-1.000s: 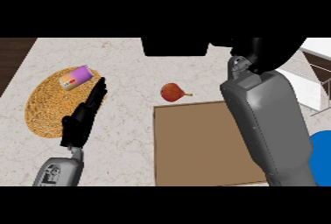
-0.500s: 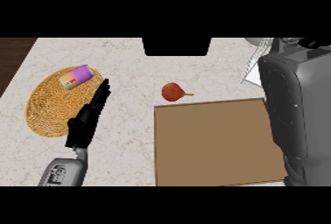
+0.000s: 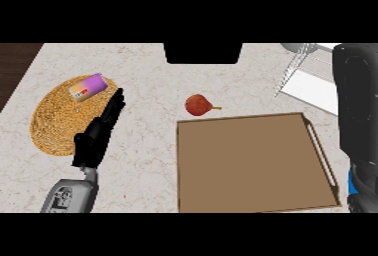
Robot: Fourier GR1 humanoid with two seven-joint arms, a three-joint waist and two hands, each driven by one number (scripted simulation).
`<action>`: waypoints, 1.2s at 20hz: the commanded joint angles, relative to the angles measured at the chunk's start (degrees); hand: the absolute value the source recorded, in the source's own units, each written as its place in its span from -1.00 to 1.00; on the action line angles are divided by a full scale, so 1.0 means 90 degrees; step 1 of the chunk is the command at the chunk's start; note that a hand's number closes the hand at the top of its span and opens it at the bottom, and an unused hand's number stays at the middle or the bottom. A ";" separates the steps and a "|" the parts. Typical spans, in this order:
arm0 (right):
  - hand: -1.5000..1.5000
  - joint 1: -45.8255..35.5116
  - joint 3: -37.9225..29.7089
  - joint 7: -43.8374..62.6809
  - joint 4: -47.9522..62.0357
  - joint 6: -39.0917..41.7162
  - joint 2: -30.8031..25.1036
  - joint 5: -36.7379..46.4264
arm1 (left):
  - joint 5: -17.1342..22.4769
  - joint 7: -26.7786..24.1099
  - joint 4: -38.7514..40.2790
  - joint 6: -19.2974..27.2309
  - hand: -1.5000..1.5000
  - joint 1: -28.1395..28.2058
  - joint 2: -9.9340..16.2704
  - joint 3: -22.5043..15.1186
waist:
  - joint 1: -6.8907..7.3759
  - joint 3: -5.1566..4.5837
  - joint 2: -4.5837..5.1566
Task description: Pick the squash from the tray and place it in the tiered shelf
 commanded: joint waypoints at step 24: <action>1.00 0.0192 -0.1323 -0.2583 0.3117 -0.4248 -0.1168 -0.1934 | -0.0044 0.0149 -0.0213 -0.0092 0.00 0.0027 -0.0025 0.0080 | 0.0040 0.0005 0.0023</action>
